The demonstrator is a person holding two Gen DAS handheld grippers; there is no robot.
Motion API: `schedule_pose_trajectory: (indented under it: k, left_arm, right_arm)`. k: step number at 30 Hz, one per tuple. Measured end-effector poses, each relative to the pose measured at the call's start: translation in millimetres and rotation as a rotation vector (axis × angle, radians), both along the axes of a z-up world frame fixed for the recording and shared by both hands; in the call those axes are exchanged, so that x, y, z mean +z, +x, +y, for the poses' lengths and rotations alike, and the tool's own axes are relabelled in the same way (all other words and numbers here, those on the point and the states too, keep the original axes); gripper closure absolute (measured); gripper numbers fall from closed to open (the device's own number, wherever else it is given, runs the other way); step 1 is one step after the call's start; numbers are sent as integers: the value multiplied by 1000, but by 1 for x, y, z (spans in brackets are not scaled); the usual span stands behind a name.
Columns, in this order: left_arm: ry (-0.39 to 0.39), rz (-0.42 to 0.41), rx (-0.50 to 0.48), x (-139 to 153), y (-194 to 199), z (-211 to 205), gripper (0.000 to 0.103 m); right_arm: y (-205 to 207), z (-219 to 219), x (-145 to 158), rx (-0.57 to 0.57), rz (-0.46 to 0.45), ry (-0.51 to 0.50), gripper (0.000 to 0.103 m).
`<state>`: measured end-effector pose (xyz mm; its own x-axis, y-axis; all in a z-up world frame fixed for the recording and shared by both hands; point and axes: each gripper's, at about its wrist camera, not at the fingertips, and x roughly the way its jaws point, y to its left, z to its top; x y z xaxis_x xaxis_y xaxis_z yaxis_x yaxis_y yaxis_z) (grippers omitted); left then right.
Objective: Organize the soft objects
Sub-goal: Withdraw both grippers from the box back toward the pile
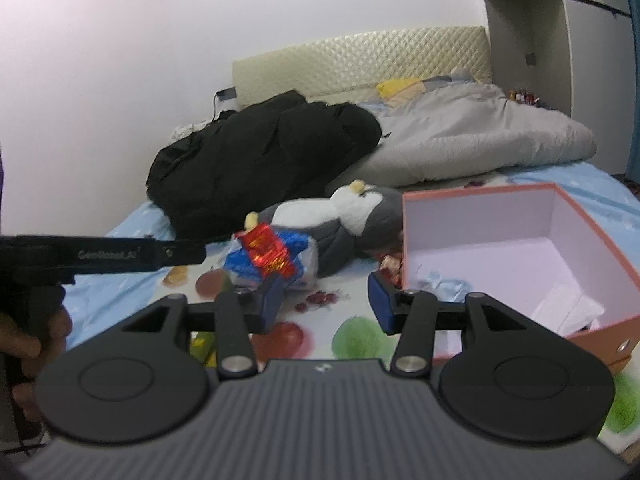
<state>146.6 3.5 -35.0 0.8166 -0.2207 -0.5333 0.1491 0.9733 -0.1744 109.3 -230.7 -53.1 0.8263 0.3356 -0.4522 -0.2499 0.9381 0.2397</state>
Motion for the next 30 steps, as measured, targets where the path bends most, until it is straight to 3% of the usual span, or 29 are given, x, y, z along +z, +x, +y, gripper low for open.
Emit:
schedule_pose_trajectory:
  k: [17, 30]
  left_arm:
    - [-48, 157, 47, -68, -30, 24, 50]
    - [-28, 192, 79, -97, 27, 48, 42]
  right_arm:
    - [-27, 26, -47, 60, 117, -36, 53]
    - [7, 49, -71, 116, 181, -70, 53]
